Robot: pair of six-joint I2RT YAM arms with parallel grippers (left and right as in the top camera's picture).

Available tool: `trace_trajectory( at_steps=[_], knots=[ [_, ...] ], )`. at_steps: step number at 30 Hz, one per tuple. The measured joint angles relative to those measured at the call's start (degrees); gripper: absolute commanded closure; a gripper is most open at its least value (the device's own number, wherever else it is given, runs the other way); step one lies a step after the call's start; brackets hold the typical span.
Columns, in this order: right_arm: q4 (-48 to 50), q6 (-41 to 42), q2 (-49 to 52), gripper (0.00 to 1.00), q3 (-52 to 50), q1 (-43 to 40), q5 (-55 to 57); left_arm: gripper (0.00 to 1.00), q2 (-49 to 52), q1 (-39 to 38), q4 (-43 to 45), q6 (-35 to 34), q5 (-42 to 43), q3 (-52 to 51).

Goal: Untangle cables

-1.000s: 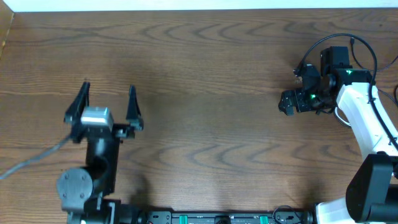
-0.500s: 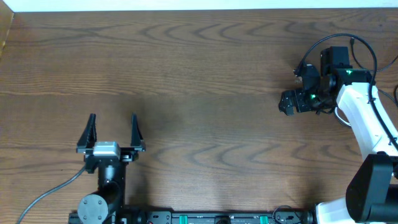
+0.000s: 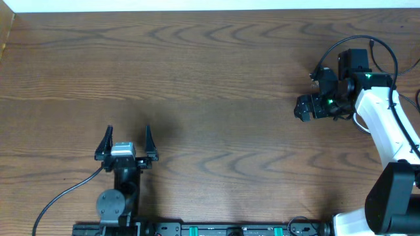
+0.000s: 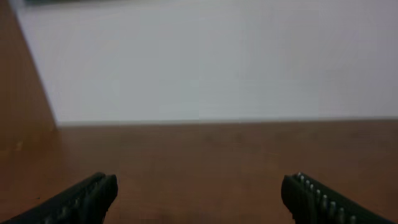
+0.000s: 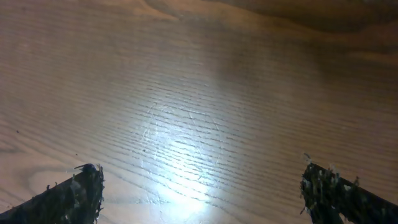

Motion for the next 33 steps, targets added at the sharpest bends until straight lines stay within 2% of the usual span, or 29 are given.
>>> trace_trajectory(
  at_steps=[5, 8, 33],
  knots=[
    [-0.02, 0.00, 0.00, 0.01, 0.00, 0.00, 0.00, 0.10, -0.02, 0.00, -9.88, -0.28, -2.54, -0.11],
    [-0.04, 0.02, 0.00, 0.01, 0.00, 0.00, 0.02, 0.10, -0.04, 0.00, -12.07, -0.31, -2.78, 0.66],
    [-0.02, 0.02, 0.00, 0.01, 0.00, 0.00, 0.02, 0.10, -0.04, 0.00, -12.87, -0.33, -3.65, 0.94]
  ],
)
